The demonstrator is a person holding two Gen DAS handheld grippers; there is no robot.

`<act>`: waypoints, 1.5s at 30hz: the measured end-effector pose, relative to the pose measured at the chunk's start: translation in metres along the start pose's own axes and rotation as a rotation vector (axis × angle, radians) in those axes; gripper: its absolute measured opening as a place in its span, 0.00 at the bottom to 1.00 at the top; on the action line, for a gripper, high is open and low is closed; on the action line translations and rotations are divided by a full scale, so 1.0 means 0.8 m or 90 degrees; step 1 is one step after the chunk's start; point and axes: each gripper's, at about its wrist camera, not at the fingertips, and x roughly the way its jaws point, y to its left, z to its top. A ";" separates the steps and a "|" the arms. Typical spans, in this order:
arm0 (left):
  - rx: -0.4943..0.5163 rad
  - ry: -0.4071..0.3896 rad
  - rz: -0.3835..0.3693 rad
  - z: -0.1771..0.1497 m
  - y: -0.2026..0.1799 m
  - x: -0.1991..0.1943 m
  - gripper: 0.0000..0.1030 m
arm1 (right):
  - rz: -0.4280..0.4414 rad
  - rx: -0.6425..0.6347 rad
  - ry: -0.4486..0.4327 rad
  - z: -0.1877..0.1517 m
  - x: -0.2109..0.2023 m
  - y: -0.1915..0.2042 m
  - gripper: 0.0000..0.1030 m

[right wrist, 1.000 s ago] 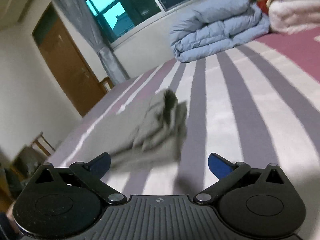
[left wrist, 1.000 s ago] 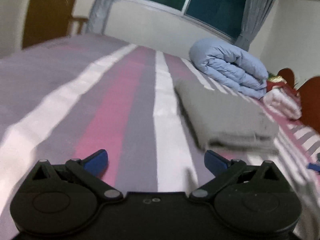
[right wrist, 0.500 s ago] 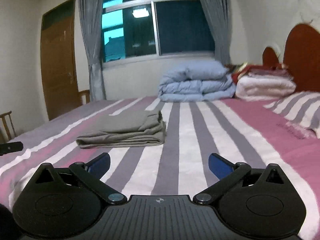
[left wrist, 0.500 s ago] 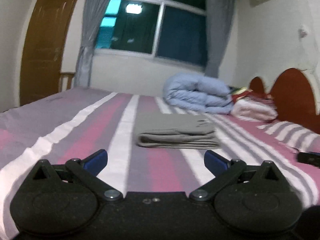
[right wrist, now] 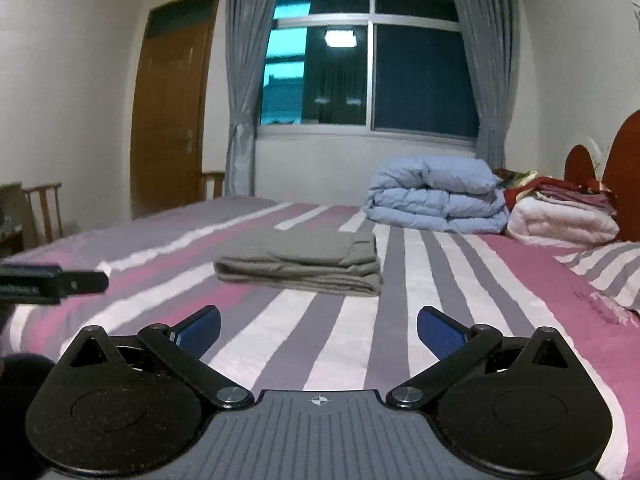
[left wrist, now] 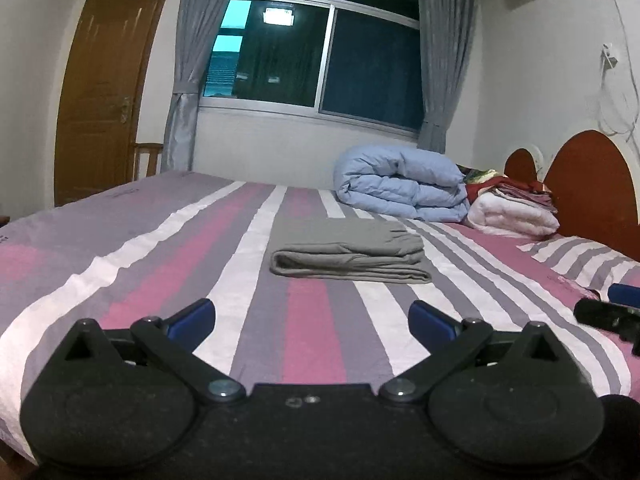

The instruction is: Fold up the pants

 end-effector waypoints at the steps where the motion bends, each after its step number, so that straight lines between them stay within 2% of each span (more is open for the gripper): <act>1: 0.004 0.000 0.000 -0.001 -0.001 0.000 0.94 | 0.000 0.011 0.000 0.000 -0.001 -0.007 1.00; 7: 0.025 0.008 -0.010 -0.004 -0.009 0.006 0.94 | -0.010 0.048 0.017 0.002 0.009 -0.022 1.00; 23: 0.027 -0.019 -0.022 -0.006 -0.008 -0.004 0.94 | -0.006 0.028 0.010 0.004 0.003 -0.017 1.00; 45: 0.034 -0.023 -0.029 -0.007 -0.009 -0.003 0.94 | -0.008 0.030 0.009 0.005 0.003 -0.016 1.00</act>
